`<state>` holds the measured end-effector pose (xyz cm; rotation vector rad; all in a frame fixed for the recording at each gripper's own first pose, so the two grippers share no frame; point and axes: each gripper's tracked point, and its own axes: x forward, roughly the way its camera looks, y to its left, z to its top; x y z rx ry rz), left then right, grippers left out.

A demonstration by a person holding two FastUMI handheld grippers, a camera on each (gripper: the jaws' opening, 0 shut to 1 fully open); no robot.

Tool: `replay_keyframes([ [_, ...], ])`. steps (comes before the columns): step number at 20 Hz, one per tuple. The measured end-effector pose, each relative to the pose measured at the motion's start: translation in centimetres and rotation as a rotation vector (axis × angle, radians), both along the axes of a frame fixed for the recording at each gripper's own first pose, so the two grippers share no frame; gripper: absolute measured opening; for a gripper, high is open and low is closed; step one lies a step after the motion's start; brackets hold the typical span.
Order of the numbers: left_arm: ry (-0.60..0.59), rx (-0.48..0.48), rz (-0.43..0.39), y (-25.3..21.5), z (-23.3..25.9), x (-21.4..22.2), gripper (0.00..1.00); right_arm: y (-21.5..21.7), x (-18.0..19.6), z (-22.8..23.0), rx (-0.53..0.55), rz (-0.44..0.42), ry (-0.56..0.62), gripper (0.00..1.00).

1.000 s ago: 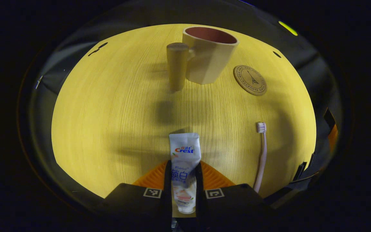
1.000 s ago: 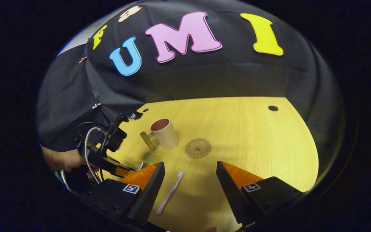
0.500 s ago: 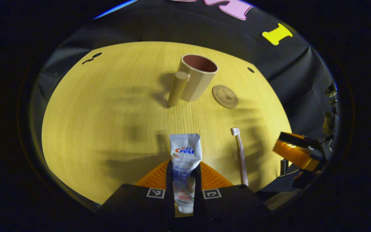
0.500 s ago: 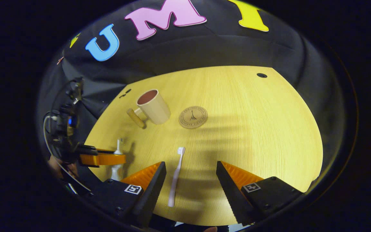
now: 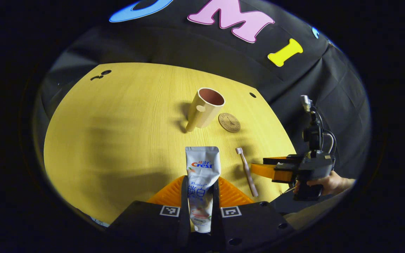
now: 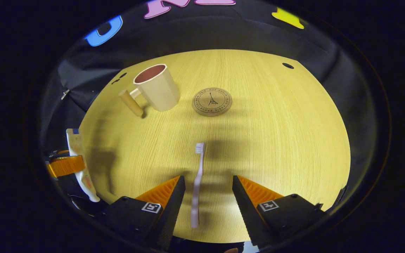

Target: Put the toothbrush and toothpaste on the desktop into the cup, then pick up the cup and place it on the coaster on the desktop.

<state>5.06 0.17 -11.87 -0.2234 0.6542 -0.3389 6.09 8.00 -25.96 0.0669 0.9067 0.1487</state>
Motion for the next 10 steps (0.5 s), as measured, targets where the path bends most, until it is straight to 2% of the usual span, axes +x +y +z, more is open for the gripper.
replay_keyframes([
  [4,-0.014,0.000,-0.020,1.6,0.3,-0.8,0.28,0.6,0.8,-1.0,-0.068,-0.012,0.042,0.83],
  [5,-0.014,-0.005,-0.022,2.0,0.4,-0.9,0.28,0.7,0.8,-1.3,-0.089,-0.011,0.056,0.96],
  [6,-0.013,-0.008,-0.023,2.2,0.1,-0.9,0.28,0.7,0.7,-1.8,-0.117,-0.009,0.074,0.81],
  [8,-0.013,-0.005,-0.024,2.8,0.0,-0.8,0.28,1.0,0.5,-2.7,-0.157,0.014,0.102,0.76],
  [9,-0.014,-0.004,-0.029,3.0,0.0,-0.7,0.28,1.9,0.1,-2.5,-0.131,0.029,0.111,0.73],
  [10,-0.016,-0.003,-0.034,3.2,-0.1,-0.7,0.28,2.0,0.8,-2.8,-0.122,0.016,0.118,0.64],
])
